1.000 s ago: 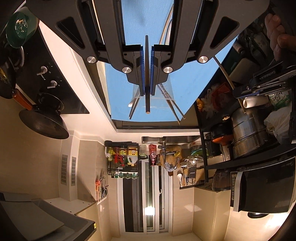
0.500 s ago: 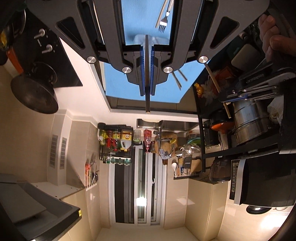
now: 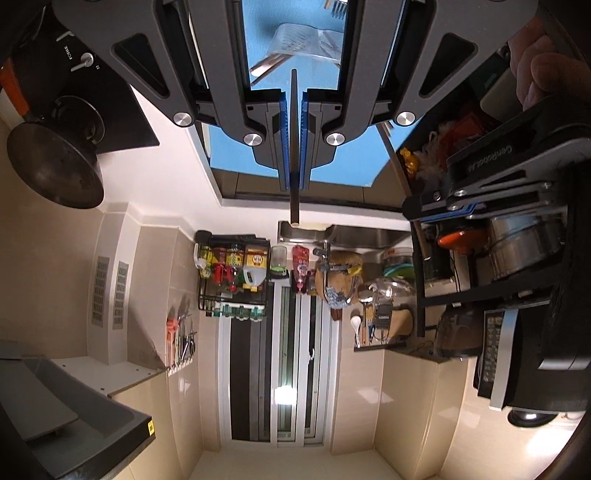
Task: Organize utensils
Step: 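Open both tools to drop the chopsticks into the container, then move both open tools back toward the fork and chopstick on the cloth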
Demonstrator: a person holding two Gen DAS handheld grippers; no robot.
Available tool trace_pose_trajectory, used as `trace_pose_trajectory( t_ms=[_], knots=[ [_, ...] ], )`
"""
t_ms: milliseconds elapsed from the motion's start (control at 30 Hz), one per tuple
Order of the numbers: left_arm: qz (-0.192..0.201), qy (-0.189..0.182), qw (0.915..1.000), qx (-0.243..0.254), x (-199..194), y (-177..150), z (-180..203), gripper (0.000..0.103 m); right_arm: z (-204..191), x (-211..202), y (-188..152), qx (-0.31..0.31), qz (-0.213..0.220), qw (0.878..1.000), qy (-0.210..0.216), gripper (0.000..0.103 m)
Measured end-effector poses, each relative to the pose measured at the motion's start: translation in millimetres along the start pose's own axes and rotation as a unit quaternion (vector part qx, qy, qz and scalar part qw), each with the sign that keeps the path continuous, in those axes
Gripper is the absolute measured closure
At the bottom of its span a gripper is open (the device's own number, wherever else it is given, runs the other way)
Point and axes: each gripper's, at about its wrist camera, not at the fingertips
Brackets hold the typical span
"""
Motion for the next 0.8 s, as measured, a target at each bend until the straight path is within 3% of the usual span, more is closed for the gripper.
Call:
trace_pose_trajectory(
  t_ms=[200,300,400,633,800],
  knots=[
    [-0.075,0.012,0.9965,0.034,50,-24,3,0.097,-1,29,-28,-0.005,-0.038,0.999,0.007,0.097],
    [-0.106,0.004,0.9940,0.026,64,-32,0,0.096,4,34,-34,0.006,-0.055,0.998,0.011,0.088],
    [-0.103,-0.011,0.9945,0.013,59,-31,-4,0.081,10,29,-35,0.019,-0.055,0.998,0.017,0.084],
    [-0.079,-0.024,0.9966,-0.008,23,-39,-14,0.081,17,-5,-50,0.035,-0.051,0.998,0.011,0.084],
    [-0.066,-0.013,0.9974,-0.026,-12,-71,-28,0.081,7,-37,-78,0.043,-0.064,0.997,0.014,0.084]
  ],
)
Point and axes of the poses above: each gripper's, at about its wrist camera, not at the fingertips, and x roughly the way its jaws point, z to its right, y to its top, and after that the axes turned 9 degrees about -x, right-handed
